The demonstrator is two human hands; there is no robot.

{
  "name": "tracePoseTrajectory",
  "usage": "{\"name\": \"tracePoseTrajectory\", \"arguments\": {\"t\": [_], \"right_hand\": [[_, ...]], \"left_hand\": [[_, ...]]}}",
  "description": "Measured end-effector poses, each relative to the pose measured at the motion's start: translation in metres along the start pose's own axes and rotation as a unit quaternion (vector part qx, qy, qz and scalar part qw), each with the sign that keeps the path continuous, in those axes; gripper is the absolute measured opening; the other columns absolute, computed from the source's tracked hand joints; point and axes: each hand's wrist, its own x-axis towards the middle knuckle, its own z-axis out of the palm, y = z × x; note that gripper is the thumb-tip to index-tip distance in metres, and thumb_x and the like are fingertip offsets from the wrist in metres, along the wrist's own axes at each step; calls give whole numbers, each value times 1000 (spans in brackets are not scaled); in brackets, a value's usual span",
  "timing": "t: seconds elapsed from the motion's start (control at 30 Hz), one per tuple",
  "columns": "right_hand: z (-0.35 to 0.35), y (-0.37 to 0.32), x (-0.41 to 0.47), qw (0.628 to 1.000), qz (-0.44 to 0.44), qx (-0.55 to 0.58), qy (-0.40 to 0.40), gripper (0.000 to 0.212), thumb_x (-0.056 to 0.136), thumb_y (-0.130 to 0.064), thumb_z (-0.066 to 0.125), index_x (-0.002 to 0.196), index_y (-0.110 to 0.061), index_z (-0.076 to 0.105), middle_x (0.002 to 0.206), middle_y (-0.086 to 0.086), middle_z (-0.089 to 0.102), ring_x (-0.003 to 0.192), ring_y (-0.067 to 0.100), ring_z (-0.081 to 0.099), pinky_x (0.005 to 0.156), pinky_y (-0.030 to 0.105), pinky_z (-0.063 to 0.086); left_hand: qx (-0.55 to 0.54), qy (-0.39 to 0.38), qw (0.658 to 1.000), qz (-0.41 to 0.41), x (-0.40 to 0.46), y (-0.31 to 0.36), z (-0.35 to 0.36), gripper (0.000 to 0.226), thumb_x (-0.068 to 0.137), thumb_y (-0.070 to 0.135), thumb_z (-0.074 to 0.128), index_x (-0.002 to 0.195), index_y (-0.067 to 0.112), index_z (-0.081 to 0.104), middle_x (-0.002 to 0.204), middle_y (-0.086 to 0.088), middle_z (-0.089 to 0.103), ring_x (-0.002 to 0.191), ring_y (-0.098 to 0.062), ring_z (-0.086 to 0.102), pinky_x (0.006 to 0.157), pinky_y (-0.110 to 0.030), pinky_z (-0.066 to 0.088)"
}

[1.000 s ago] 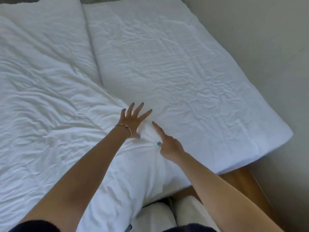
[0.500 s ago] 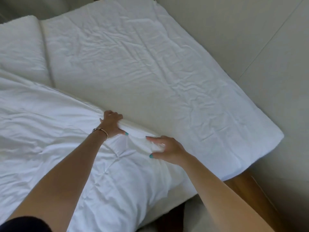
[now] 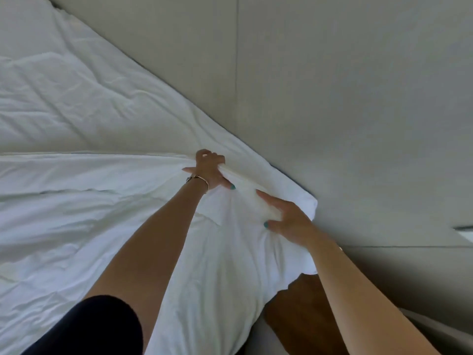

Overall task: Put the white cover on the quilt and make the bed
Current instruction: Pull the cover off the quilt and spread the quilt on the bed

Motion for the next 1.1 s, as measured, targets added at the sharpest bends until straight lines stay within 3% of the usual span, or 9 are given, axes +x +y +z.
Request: {"name": "tracePoseTrajectory", "arguments": {"t": [0.17, 0.27, 0.33, 0.5, 0.57, 0.67, 0.83, 0.97, 1.1], "right_hand": [[-46, 57, 9, 976, 109, -187, 26, 75, 92, -28, 59, 138, -70, 16, 126, -9, 46, 113, 15, 51, 92, 34, 46], [-33, 85, 11, 981, 137, -138, 2, 64, 90, -28, 67, 137, -56, 34, 146, -8, 39, 130, 18, 45, 107, 37, 38], [-26, 92, 16, 989, 123, -58, 53, 53, 82, -32, 75, 123, -49, 45, 137, -13, 47, 126, 18, 47, 104, 35, 39], [-1, 63, 45, 980, 44, -72, 181, 65, 71, -51, 79, 122, -34, 44, 115, -17, 49, 107, 14, 47, 101, 32, 33], [11, 51, 60, 981, 32, -74, 178, 75, 78, -58, 69, 140, -38, 34, 120, -14, 48, 108, 12, 45, 105, 33, 29], [16, 54, 79, 968, 76, -124, 203, 44, 97, -49, 45, 139, -41, 37, 117, -7, 58, 105, 17, 53, 89, 33, 33], [18, 74, 80, 949, 129, -31, 286, 26, 101, -34, 44, 122, -31, 58, 111, -6, 64, 102, 20, 59, 89, 34, 39], [18, 103, 78, 931, 227, -45, 282, 31, 101, -41, 40, 128, -31, 53, 119, 3, 60, 110, 25, 54, 96, 39, 35], [16, 110, 82, 899, 233, -162, 334, 29, 97, -42, 52, 121, -30, 61, 119, 5, 55, 110, 28, 48, 95, 40, 32]], "left_hand": [[87, -95, 991, -33, 40, 56, 34, 56, 63, 54, 81, 102, 25, 53, 112, 3, 50, 116, -22, 40, 96, -75, 31], [28, -62, 997, -28, 39, 14, 44, 68, 74, 43, 78, 129, 16, 49, 138, -4, 37, 131, -26, 37, 104, -54, 38], [97, -20, 995, 1, 36, -21, 34, 73, 79, 47, 72, 139, 18, 43, 155, -2, 21, 140, -27, 25, 106, -43, 36], [177, 40, 971, -155, 38, -110, -7, 78, 77, 74, 56, 145, 44, 30, 162, 7, -2, 146, -32, -15, 114, -56, 4], [182, 13, 966, -183, 48, -133, -9, 65, 85, 71, 46, 141, 40, 37, 160, 5, 10, 148, -30, -10, 112, -62, -2], [136, 101, 973, -160, 71, -131, 5, 47, 96, 54, 41, 112, 13, 59, 124, -18, 56, 124, -39, 43, 110, -60, 18], [80, 292, 952, -40, 111, -72, -23, 71, 77, 61, 24, 82, 2, 64, 87, -23, 60, 92, -42, 56, 81, -42, 32], [128, 216, 965, 71, 151, -36, 7, 51, 86, 51, 40, 90, 6, 65, 90, -17, 59, 95, -38, 53, 87, -44, 30], [230, 145, 961, 56, 167, -49, 43, 48, 94, 49, 43, 109, 9, 65, 112, -16, 56, 113, -39, 47, 109, -52, 21]]}}
